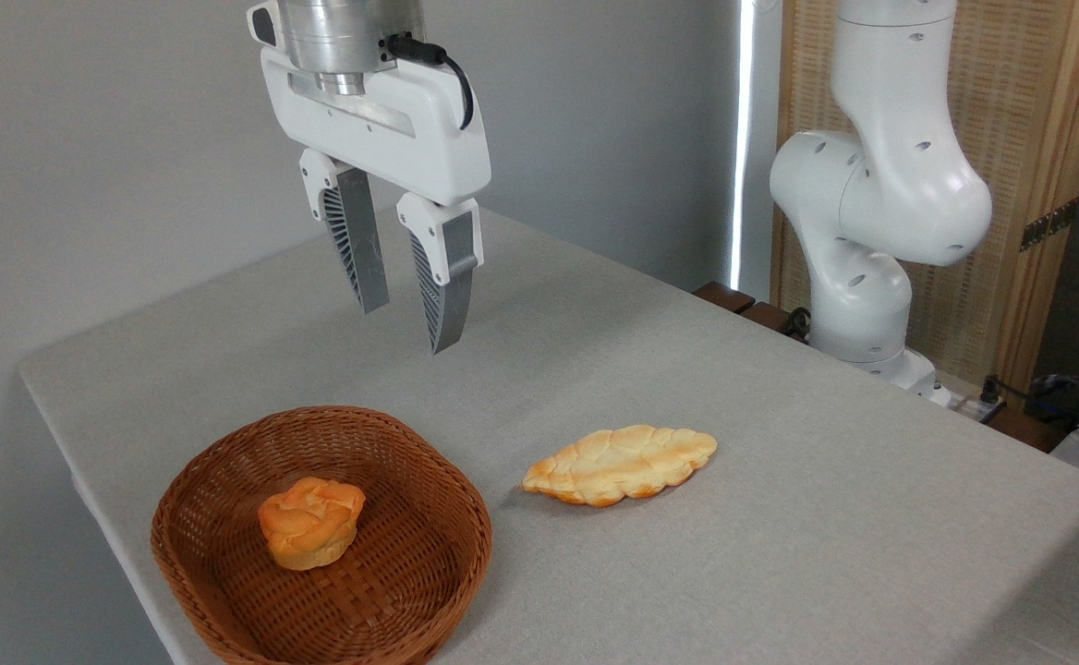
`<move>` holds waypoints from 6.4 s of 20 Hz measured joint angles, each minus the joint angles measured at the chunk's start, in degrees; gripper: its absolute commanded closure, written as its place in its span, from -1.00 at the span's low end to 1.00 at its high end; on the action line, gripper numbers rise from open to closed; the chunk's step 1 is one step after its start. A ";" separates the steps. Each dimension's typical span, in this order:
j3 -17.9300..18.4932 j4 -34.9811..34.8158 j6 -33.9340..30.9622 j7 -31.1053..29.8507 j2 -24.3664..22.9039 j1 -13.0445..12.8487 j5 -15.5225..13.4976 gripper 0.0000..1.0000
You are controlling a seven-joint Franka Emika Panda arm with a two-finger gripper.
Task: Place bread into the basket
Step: 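Move the open gripper over the golden leaf-shaped pastry and rotate it, then lower the gripper onto the pastry and close the fingers on it, then lift the pastry and carry it over the wicker basket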
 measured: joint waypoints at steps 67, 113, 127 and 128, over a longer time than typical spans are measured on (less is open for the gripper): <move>8.25 -48.81 19.18 46.82 -20.69 -3.12 13.53 -1.00; 8.32 -51.34 28.36 43.43 -19.17 -6.90 14.05 0.23; 8.33 -33.94 16.64 24.06 -16.56 -10.22 -3.23 0.19; 8.36 -31.33 16.72 22.44 -14.75 -10.22 -4.60 0.19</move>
